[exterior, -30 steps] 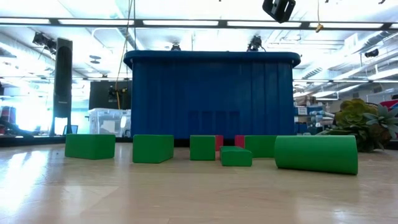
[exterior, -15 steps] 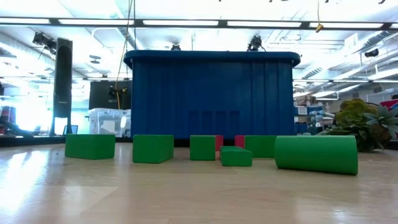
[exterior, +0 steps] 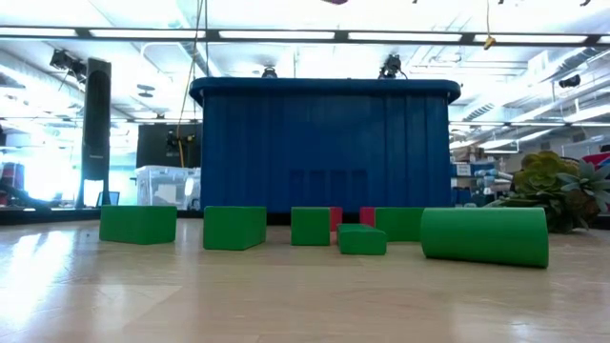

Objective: Sort Items/Unsort Items

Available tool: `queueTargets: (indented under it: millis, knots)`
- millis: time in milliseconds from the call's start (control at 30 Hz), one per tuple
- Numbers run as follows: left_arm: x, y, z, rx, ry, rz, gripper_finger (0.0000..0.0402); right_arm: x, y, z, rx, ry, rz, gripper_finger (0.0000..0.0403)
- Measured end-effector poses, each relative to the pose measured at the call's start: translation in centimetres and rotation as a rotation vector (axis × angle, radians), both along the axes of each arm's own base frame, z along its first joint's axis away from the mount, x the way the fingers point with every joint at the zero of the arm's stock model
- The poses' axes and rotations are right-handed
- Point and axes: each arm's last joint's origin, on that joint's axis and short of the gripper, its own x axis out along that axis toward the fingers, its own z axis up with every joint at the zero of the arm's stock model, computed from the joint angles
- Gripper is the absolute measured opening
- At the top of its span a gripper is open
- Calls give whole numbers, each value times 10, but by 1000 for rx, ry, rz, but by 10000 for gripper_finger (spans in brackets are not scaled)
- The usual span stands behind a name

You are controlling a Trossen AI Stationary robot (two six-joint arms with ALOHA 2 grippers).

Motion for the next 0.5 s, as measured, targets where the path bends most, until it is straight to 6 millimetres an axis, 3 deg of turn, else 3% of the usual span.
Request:
queueTargets:
  millis: [267,500]
  knots:
    - [-21,27,17,-114,24,73,143,2,0,-5,-13,35,-8,247]
    - [-22,52,39,-118,99,163,143,9,3,-11,-23,65,-8,246]
